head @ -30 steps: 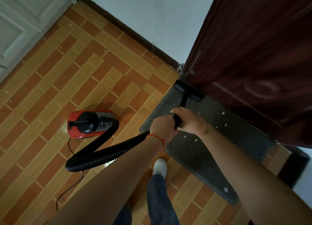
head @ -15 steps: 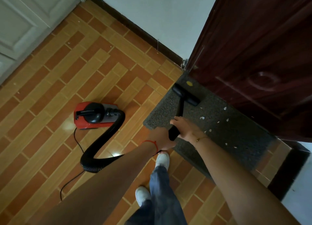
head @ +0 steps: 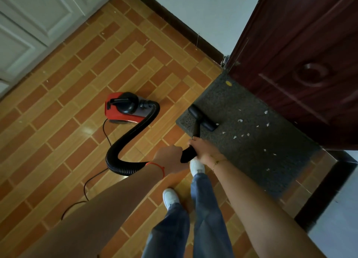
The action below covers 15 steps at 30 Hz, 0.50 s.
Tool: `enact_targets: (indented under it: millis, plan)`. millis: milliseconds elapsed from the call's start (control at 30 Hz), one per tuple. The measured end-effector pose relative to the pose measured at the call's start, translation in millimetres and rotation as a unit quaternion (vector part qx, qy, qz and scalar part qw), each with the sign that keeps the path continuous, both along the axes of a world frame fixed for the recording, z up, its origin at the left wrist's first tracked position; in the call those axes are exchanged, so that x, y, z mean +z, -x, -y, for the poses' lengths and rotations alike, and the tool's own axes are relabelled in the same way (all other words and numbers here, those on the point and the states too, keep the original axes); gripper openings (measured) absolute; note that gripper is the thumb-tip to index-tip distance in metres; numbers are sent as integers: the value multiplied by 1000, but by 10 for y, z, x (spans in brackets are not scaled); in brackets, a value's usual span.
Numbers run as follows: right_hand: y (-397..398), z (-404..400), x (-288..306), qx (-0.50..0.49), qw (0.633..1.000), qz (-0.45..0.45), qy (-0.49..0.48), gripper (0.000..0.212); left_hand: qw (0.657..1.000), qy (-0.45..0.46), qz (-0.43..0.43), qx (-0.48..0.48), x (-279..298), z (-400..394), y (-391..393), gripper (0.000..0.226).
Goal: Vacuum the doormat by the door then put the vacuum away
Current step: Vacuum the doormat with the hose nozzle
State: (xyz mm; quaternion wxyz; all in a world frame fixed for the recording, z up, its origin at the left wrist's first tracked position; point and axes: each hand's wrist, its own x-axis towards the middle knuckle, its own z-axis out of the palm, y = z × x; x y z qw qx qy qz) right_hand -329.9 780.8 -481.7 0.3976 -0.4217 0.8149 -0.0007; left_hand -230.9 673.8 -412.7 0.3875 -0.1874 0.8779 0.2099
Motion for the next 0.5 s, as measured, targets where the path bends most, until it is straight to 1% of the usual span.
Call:
enact_targets:
  millis: [100,233,367,500]
  plan:
    - [-98,-10,-31,9,1000,-6,-4,20,1000,16,-9,-4,-45,-25,-128,30]
    - [44,-63,-102,12,1000,-17,-6,24,1000,11,-18,4,-145,-113,-40,29]
    - [435,-204,-157,28,999,-32,-1,27,1000,-6,-27,13,-219,-252,321,27]
    - [992,-351,-170,44,998,-40,6,23,999,-18,-22,25,-269,-410,863,24]
